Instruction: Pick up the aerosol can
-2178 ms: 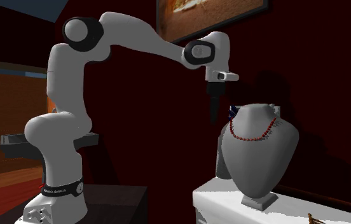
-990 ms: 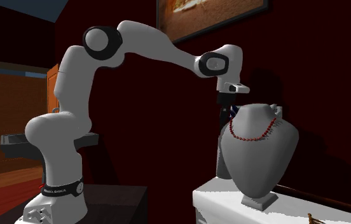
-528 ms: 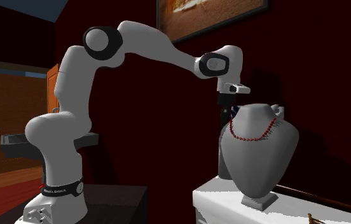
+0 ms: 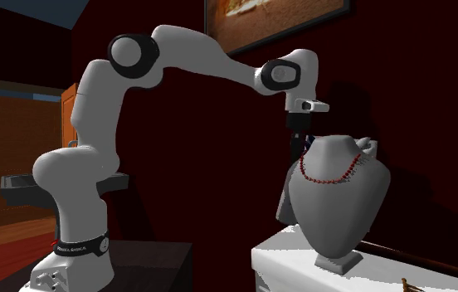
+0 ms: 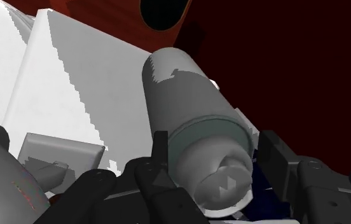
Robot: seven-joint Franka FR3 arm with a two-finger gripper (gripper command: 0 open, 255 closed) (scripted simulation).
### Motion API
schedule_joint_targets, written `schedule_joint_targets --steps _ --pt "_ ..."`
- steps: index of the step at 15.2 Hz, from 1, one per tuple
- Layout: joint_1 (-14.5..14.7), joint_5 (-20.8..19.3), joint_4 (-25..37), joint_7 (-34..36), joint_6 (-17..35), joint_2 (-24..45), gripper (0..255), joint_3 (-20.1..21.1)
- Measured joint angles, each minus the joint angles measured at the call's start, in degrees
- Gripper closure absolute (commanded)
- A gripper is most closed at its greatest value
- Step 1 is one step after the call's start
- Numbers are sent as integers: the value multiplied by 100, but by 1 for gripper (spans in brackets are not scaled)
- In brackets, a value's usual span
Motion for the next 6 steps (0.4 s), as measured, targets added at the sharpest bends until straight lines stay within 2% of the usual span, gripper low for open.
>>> schedule_joint_targets --steps 6 --pt "-4 -9 413 44 -391 1 255 -2"
